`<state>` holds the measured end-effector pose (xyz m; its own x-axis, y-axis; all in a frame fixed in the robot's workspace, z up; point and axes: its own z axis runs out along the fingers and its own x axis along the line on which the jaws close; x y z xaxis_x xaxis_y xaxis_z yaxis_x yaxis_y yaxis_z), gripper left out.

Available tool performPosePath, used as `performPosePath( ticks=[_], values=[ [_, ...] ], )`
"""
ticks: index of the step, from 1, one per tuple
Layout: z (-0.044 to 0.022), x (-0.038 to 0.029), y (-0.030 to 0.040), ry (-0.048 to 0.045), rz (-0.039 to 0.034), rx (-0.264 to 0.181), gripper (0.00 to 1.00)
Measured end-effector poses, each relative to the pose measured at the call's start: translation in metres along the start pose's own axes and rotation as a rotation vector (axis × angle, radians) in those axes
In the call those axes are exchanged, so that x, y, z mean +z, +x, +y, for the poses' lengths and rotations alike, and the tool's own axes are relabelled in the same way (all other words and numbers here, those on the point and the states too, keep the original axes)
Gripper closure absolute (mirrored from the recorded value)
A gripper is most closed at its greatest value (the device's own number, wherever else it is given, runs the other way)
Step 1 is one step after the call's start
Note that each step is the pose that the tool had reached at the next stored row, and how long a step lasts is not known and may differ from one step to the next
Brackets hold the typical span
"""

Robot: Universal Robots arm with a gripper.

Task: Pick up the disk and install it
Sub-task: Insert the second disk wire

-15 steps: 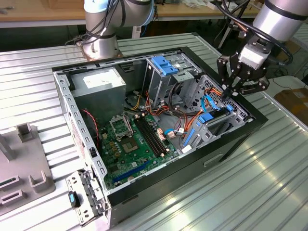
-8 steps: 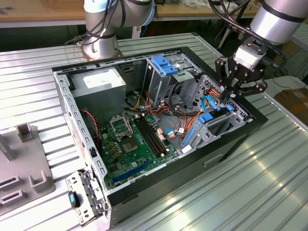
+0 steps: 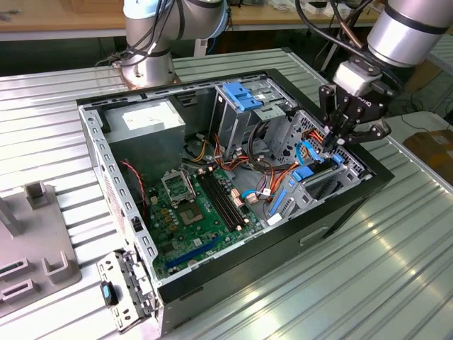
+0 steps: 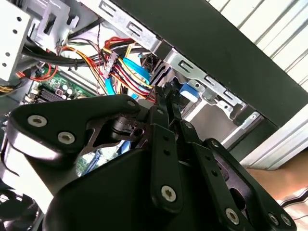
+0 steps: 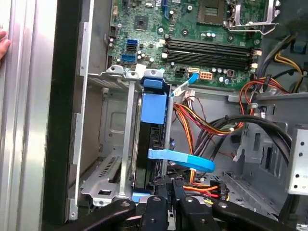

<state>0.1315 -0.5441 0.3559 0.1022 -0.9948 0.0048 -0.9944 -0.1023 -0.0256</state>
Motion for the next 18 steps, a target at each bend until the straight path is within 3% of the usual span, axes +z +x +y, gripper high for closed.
performPosePath(
  ticks=[3, 4, 6, 11, 13, 18],
  values=[
    [0.0036, 0.0001, 0.0071, -0.0001, 0.0001, 0.002, 0.84],
    [0.0104, 0.0007, 0.0127, -0.0001, 0.0002, 0.003, 0.84],
    [0.0134, 0.0011, 0.0125, 0.0000, 0.0000, 0.004, 0.84],
    [0.0139, 0.0035, 0.0125, 0.0000, -0.0001, 0.005, 0.84],
    [0.0140, 0.0036, 0.0126, 0.0019, -0.0192, 0.005, 0.84],
    [0.0142, 0.0044, 0.0152, 0.0021, -0.0216, 0.008, 0.84]
  ],
)
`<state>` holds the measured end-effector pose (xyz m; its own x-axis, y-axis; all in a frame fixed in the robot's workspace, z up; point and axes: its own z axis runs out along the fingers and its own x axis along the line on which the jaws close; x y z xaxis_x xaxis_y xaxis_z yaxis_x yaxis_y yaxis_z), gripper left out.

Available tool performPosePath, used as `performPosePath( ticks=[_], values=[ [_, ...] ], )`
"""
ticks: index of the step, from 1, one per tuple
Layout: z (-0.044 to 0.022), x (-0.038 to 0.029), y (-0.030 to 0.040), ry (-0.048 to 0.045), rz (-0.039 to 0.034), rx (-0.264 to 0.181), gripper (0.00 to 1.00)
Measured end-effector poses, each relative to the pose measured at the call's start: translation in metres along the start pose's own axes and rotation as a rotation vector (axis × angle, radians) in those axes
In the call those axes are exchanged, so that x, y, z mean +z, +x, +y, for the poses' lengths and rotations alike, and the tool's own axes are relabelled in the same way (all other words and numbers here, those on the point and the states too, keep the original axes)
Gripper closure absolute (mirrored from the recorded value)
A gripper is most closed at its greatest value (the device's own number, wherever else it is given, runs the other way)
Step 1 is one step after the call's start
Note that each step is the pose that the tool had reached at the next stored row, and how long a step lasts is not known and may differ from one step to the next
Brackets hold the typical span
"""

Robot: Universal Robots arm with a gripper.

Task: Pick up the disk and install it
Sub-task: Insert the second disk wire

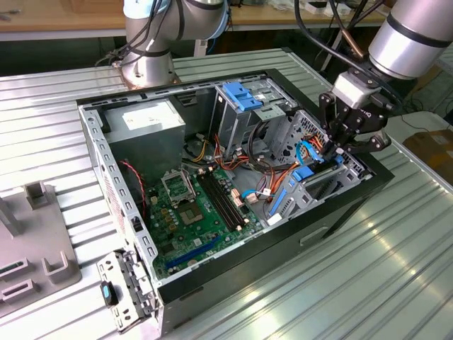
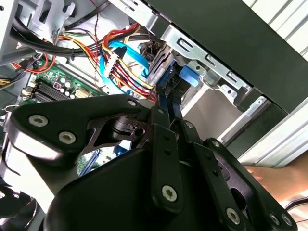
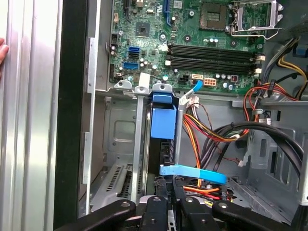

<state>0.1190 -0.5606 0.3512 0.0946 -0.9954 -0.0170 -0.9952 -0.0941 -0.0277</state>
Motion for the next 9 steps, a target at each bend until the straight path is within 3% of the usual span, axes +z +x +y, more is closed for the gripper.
performPosePath(
  ticks=[7, 9],
  values=[
    [0.0003, 0.0032, 0.0022, 0.0004, -0.0003, 0.019, 0.84],
    [0.0003, 0.0032, 0.0023, 0.0013, -0.0098, 0.020, 0.84]
  ],
)
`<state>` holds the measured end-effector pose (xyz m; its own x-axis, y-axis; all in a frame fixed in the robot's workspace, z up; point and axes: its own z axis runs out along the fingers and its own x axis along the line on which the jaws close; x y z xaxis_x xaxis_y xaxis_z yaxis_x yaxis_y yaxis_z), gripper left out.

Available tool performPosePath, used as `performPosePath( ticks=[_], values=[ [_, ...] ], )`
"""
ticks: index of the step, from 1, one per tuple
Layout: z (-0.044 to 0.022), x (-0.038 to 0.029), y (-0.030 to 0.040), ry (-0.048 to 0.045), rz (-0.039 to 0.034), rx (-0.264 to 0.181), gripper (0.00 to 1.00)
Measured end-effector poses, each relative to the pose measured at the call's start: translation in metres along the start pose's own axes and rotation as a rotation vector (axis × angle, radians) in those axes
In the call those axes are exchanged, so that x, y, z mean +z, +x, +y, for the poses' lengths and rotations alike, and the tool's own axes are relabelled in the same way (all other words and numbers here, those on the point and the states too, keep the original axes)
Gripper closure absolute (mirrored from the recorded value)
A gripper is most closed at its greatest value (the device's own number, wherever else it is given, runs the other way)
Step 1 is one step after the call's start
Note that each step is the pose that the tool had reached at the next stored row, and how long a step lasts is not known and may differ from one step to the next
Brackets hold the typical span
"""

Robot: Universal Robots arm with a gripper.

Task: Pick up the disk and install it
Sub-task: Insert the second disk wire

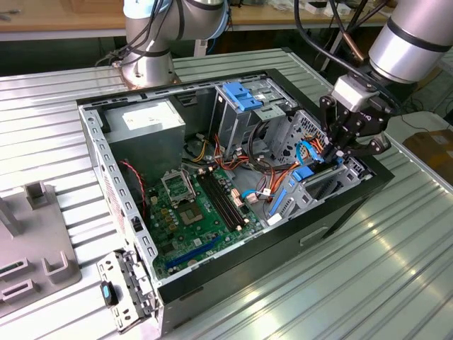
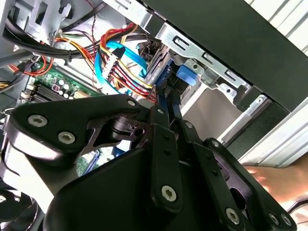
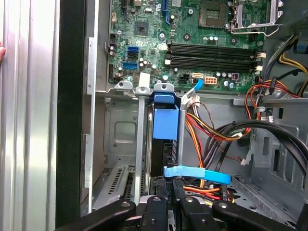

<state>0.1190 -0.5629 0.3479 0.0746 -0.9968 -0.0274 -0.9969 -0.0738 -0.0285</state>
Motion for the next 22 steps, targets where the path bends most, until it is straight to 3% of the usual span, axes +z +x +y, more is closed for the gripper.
performPosePath(
  ticks=[2, 5, 6, 7, 8, 12, 15, 22],
  values=[
    [0.0000, 0.0000, 0.0004, 0.0005, -0.0062, 0.002, 0.84],
    [0.0003, 0.0005, 0.0045, 0.0011, -0.0073, 0.021, 0.84],
    [0.0004, 0.0007, 0.0051, 0.0016, -0.0120, 0.029, 0.84],
    [0.0004, 0.0006, 0.0055, 0.0028, -0.0271, 0.036, 0.84],
    [0.0004, 0.0007, 0.0059, 0.0030, -0.0291, 0.039, 0.84],
    [0.0006, 0.0013, 0.0084, 0.0038, -0.0289, 0.059, 0.84],
    [0.0009, 0.0014, 0.0084, 0.0043, -0.0344, 0.065, 0.84],
    [0.0010, 0.0012, 0.0085, 0.0047, -0.0360, 0.071, 0.84]
  ],
)
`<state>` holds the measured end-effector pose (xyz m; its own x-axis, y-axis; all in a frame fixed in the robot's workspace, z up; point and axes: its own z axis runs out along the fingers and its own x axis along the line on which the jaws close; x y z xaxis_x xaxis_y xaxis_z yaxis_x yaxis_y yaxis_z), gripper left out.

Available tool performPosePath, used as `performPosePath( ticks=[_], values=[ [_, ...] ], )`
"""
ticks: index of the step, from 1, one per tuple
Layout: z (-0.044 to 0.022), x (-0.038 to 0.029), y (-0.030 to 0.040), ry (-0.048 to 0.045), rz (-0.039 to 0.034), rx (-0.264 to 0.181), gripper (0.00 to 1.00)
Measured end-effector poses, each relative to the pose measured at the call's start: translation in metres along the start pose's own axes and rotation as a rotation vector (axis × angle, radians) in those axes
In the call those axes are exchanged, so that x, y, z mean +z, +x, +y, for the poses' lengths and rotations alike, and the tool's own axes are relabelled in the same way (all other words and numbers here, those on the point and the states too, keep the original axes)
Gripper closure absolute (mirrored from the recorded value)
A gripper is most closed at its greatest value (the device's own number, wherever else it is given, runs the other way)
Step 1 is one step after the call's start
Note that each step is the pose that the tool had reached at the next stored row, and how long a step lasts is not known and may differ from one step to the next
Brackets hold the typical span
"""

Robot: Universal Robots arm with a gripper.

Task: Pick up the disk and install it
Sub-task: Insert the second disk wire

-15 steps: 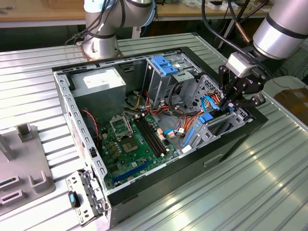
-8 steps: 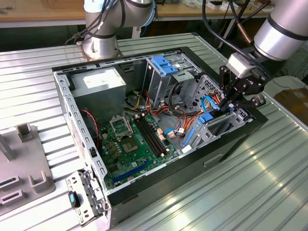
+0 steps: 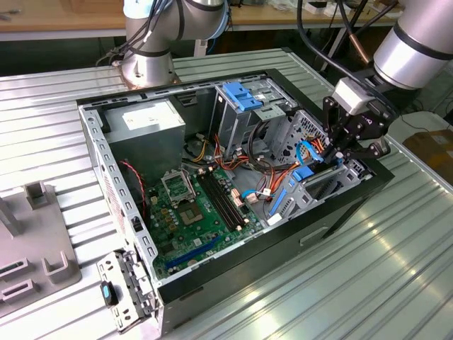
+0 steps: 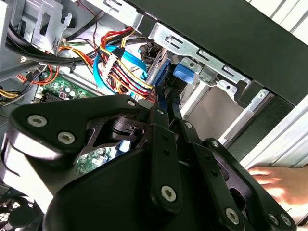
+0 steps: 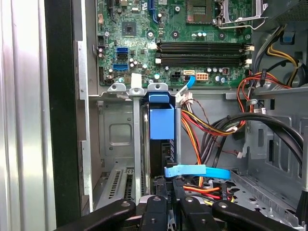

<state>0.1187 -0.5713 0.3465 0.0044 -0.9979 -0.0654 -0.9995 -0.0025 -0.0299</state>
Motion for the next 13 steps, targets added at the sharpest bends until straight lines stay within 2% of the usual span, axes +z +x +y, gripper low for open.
performPosePath(
  ticks=[5, 9, 13],
  values=[
    [-0.0019, -0.0001, -0.0002, -0.0003, 0.0004, 0.000, 0.84],
    [-0.0002, 0.0000, -0.0003, -0.0002, -0.0022, 0.001, 0.84],
    [0.0000, 0.0037, 0.0007, -0.0001, -0.0019, 0.003, 0.84]
  ],
)
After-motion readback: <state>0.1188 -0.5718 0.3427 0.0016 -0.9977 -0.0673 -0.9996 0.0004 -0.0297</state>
